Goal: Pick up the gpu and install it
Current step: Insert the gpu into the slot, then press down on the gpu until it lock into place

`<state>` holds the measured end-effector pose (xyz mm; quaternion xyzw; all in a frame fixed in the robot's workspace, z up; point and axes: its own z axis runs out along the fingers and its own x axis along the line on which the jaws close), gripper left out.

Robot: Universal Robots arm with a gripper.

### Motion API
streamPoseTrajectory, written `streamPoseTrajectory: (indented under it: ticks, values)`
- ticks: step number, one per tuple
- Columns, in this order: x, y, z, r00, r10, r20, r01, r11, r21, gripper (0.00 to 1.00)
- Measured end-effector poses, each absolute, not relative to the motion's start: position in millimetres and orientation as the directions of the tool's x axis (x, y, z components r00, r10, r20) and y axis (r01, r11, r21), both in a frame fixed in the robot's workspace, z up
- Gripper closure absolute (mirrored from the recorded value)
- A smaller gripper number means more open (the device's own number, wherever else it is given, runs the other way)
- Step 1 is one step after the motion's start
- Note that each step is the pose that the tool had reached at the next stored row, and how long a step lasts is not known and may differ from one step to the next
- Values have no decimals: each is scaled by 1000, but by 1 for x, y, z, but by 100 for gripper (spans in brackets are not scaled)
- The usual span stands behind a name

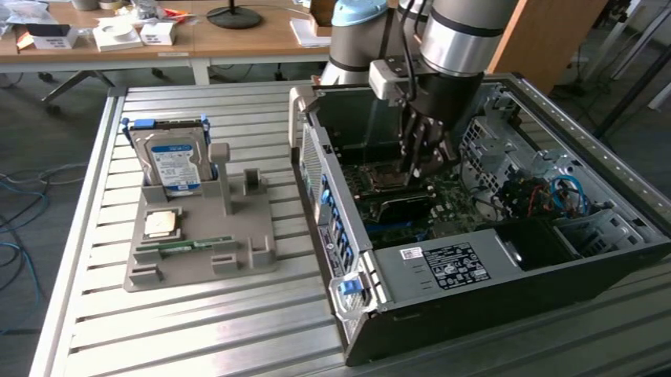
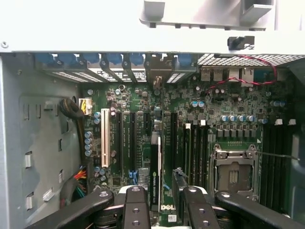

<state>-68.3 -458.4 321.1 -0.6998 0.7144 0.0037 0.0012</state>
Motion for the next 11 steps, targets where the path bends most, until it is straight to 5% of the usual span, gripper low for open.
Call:
streamPoseTrajectory:
  ticks: [11]
  values:
    - [-68, -458, 327, -21, -1000, -7, -1000, 21, 4, 66]
